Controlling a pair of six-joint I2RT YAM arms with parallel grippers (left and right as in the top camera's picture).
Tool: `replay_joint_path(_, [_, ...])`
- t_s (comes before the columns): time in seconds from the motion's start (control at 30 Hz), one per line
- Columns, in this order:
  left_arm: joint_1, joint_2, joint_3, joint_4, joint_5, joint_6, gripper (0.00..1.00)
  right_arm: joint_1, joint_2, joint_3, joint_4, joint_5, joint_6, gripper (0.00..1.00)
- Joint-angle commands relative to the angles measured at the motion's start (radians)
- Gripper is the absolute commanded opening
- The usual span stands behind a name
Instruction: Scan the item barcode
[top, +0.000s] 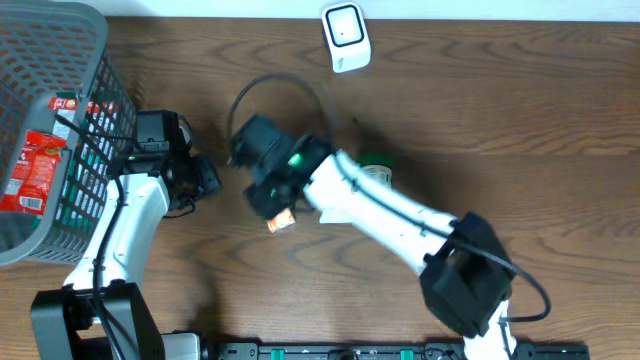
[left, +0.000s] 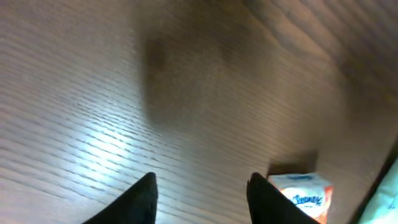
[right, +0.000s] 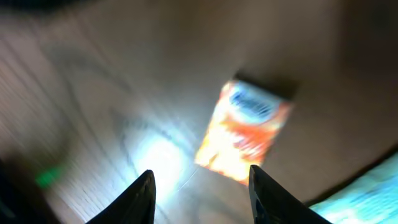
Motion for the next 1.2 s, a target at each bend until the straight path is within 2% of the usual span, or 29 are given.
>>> replay_joint_path(0.0, [0.002, 0.005, -0.003, -0.005, -0.027, -0.001, 0.51, 0.082, 0.004, -0.057, 0.009, 0.208, 0.027, 0.43])
replay_joint_path(0.17, [0.002, 0.005, -0.003, 0.005, -0.082, -0.001, 0.72, 0.149, 0.005, -0.169, 0.103, 0.388, 0.106, 0.43])
replay_joint_path(0.27, [0.002, 0.005, -0.003, 0.005, -0.081, -0.002, 0.75, 0.157, 0.005, -0.236, 0.175, 0.45, 0.113, 0.45])
replay_joint_path(0.3, [0.002, 0.005, -0.003, 0.005, -0.081, -0.002, 0.81, 0.156, 0.005, -0.253, 0.195, 0.473, 0.113, 0.46])
replay_joint_path(0.33, [0.002, 0.005, -0.003, 0.005, -0.081, -0.002, 0.83, 0.155, 0.005, -0.267, 0.212, 0.496, 0.113, 0.46])
replay_joint_path(0.53, [0.002, 0.005, -0.003, 0.005, -0.081, -0.001, 0.85, 0.133, 0.005, -0.329, 0.324, 0.548, 0.112, 0.52])
replay_joint_path(0.73, [0.002, 0.005, -0.003, 0.005, -0.081, -0.001, 0.85, 0.086, 0.005, -0.326, 0.325, 0.656, 0.068, 0.55])
replay_joint_path(0.93, [0.002, 0.005, -0.003, 0.005, -0.081, -0.001, 0.85, 0.058, 0.005, -0.292, 0.311, 0.615, -0.01, 0.56])
replay_joint_path(0.97, [0.002, 0.005, -0.003, 0.005, -0.081, -0.001, 0.85, 0.064, 0.004, -0.261, 0.301, 0.56, -0.087, 0.55])
replay_joint_path(1.07, [0.002, 0.005, -0.003, 0.005, -0.081, -0.001, 0.85, 0.075, 0.003, -0.192, 0.251, 0.533, -0.129, 0.54])
replay_joint_path(1.17, [0.002, 0.005, -0.003, 0.005, -0.081, -0.001, 0.85, 0.088, 0.003, -0.11, 0.194, 0.52, -0.164, 0.45])
